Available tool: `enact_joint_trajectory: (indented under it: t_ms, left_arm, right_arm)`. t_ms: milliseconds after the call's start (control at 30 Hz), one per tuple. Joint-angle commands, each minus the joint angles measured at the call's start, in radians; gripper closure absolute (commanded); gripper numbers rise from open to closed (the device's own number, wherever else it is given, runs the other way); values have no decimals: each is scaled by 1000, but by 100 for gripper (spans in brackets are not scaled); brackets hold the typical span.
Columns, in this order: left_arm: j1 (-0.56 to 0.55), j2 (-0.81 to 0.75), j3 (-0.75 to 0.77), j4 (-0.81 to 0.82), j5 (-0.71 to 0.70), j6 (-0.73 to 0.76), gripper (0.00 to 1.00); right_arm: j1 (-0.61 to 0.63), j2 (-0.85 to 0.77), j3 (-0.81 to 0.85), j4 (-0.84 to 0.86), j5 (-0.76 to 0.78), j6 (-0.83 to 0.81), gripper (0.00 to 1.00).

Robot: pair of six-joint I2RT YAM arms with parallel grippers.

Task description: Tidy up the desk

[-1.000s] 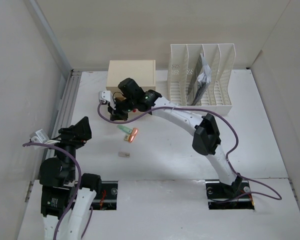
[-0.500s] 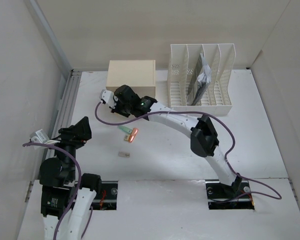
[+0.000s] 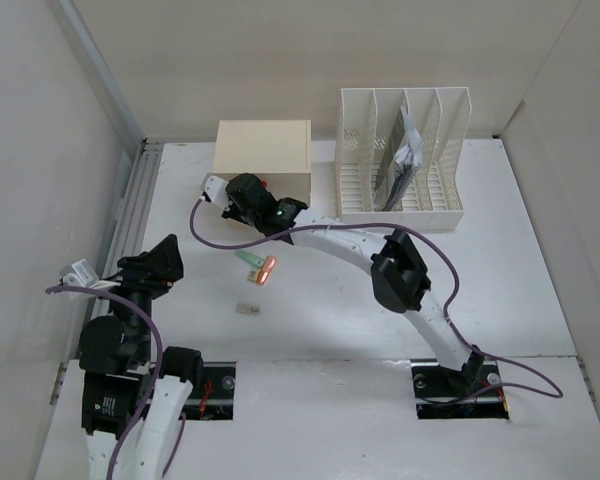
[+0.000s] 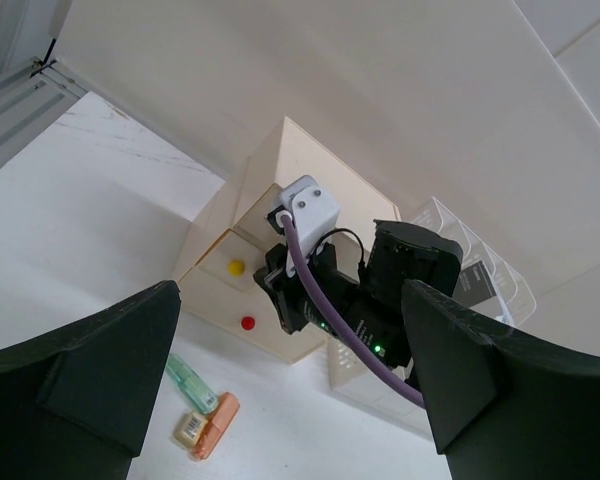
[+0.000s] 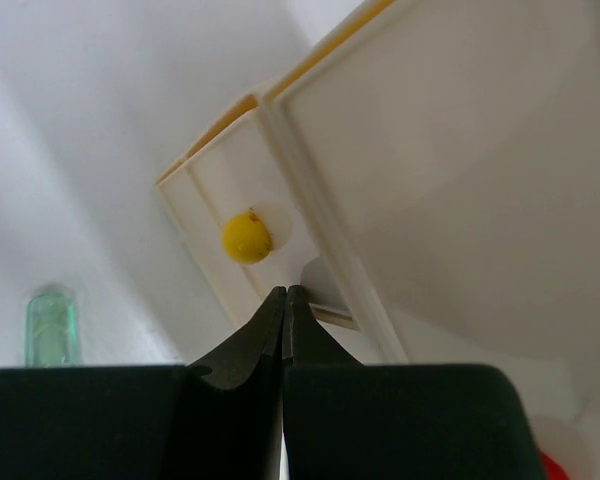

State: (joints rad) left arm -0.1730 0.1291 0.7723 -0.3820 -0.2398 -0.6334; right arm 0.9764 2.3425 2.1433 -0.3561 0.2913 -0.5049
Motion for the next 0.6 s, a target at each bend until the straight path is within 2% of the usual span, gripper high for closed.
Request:
enact_joint_trajectory:
  t_ms: [0,100,233,300,333,400,467,533,567]
  left_arm:
    - [-5,-17,16,14,-7,6,9]
    - [-5,-17,16,5,-7,6,9]
    - [-5,-17,16,5,-7,6,9]
    - [-5,-17,16,5,-7,6,9]
    - [-5,-26,16,5,-7,6,9]
    - [-5,-26,16,5,-7,6,9]
    - [-5,-26,7,5,-7,-5,9]
    - [-5,-36,-2,15,20,-18,11]
    - [-5,-36,-17,15,20,-19,11]
  right_arm:
    - [-1,15,6,147,121,-18,100]
    - [-1,24,-3,183,192,-27,100]
    - [-1,-3,-34,194,177,-27,100]
    - [-1,-81,-89,130,-66,-27,98]
    - [-1,-81,-105,93,-67,-27,94]
    - [-1,-175,-147,33,-261,-43,84]
    - [-1,-269,-215,-17,-317,-43,56]
    - [8,-334,-264,-26,-262,-34,37]
    - [8,-368,-322,-26,-224,-34,32]
